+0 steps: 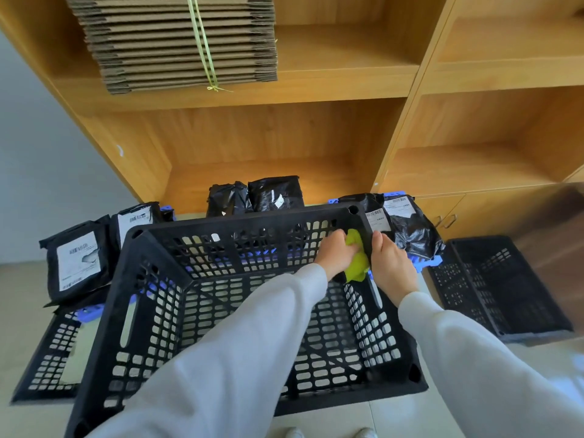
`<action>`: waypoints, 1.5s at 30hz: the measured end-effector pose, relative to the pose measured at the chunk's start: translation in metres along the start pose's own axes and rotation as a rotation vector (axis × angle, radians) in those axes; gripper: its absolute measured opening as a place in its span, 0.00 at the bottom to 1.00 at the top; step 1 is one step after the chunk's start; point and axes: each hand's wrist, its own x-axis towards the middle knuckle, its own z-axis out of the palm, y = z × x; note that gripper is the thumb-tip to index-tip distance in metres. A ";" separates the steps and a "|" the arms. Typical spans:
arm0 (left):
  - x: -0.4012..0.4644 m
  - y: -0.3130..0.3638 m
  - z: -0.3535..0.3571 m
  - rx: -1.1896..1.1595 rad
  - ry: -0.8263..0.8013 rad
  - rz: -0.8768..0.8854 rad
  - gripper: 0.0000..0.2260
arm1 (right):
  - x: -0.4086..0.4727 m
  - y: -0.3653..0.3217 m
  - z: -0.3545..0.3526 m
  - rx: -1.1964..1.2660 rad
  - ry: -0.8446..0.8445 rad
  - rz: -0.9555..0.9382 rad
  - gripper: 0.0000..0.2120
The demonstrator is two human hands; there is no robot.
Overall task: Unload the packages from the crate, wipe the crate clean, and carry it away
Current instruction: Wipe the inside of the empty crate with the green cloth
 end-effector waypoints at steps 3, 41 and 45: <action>0.011 -0.008 0.007 0.012 0.002 -0.033 0.08 | 0.006 0.005 0.006 0.098 0.008 0.041 0.16; 0.074 -0.091 0.067 0.124 -0.056 -0.244 0.11 | 0.010 0.013 0.008 -0.091 -0.053 -0.015 0.27; 0.064 -0.069 0.050 0.050 -0.024 -0.220 0.12 | 0.008 0.010 0.007 0.064 -0.001 0.063 0.20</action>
